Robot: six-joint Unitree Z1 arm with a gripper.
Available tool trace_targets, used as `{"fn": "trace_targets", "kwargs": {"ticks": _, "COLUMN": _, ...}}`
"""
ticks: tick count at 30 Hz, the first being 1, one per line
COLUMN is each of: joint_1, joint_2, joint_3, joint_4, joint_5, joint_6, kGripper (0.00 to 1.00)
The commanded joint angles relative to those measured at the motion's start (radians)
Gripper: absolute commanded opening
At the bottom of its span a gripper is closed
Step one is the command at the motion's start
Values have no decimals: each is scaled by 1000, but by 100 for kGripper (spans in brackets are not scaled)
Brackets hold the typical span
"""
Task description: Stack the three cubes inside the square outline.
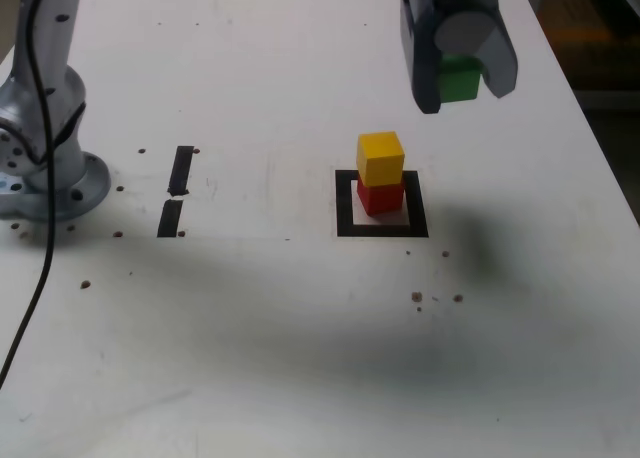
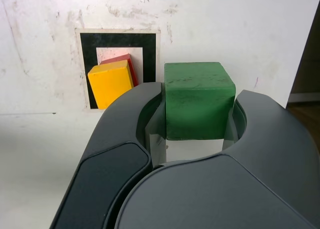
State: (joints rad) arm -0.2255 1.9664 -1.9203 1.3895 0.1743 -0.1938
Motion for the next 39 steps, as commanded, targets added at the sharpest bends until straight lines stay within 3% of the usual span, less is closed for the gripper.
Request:
{"fn": "trace_targets", "kwargs": {"ticks": 1, "joint_1": -6, "joint_2": -33, "joint_3": 12, "joint_4": 14, "joint_5": -16, "joint_6": -2, "kGripper": 21}}
{"fn": "trace_targets", "kwargs": {"ticks": 13, "joint_1": 0, "joint_2": -133, "joint_3": 157, "joint_4": 25, "joint_5": -141, "joint_6": -19, "kGripper": 21}}
{"fn": "trace_targets", "kwargs": {"ticks": 21, "joint_1": 28, "joint_2": -155, "joint_3": 272, "joint_4": -38, "joint_5": -200, "joint_6": -12, "kGripper": 21}}
{"fn": "trace_targets", "kwargs": {"ticks": 28, "joint_1": 49, "joint_2": -154, "joint_3": 342, "joint_4": -137, "joint_5": -210, "joint_6": 7, "kGripper": 21}}
{"fn": "trace_targets", "kwargs": {"ticks": 39, "joint_1": 65, "joint_2": -158, "joint_3": 368, "joint_4": -180, "joint_5": -191, "joint_6": 16, "kGripper": 22}}
